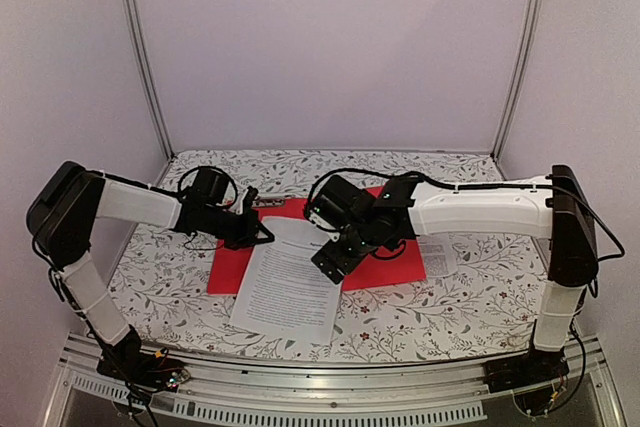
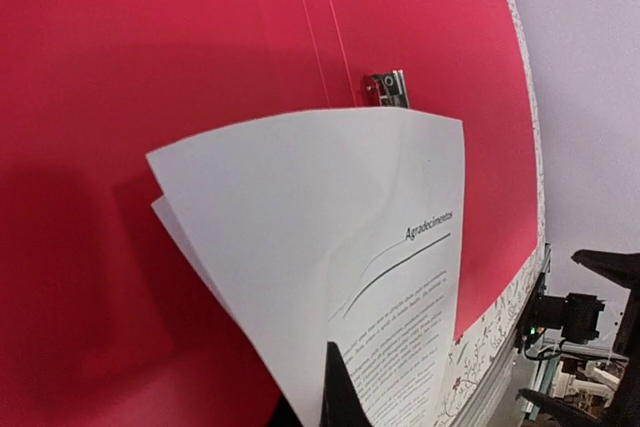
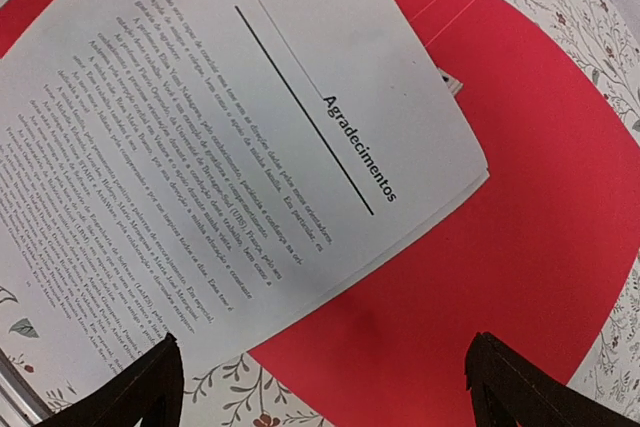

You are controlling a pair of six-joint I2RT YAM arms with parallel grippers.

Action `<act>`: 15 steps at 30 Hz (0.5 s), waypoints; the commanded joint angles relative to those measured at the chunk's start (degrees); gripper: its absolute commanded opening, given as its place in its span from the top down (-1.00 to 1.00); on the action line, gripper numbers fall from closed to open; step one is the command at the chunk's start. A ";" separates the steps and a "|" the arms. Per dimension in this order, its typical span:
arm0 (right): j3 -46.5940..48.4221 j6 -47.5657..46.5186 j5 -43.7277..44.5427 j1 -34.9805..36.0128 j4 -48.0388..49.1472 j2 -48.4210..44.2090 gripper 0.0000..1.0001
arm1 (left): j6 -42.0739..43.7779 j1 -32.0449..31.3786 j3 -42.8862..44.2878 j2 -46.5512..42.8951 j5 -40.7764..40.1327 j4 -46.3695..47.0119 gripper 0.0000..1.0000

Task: Put the files into the folder
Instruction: Place the file on the spring clip of the folder.

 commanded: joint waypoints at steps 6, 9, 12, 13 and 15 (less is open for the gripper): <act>-0.80 2.24 2.11 -8.10 1.96 -2.38 -0.97 | 2.57 6.25 -1.92 -9.27 -2.59 -6.94 1.00; 0.81 2.11 1.22 -10.60 2.48 0.21 -0.98 | 3.57 8.78 -1.52 -9.30 -3.09 -9.23 1.00; 2.75 1.58 0.58 -11.97 2.93 3.23 -0.97 | 5.48 11.23 0.46 -7.20 -3.68 -13.40 1.00; 3.28 1.39 0.19 -12.22 3.04 3.85 -0.97 | 5.84 11.82 0.90 -6.36 -4.24 -14.35 1.00; 4.09 0.90 -0.48 -12.61 3.41 5.25 -0.97 | 6.19 12.87 1.82 -4.62 -5.03 -15.70 1.00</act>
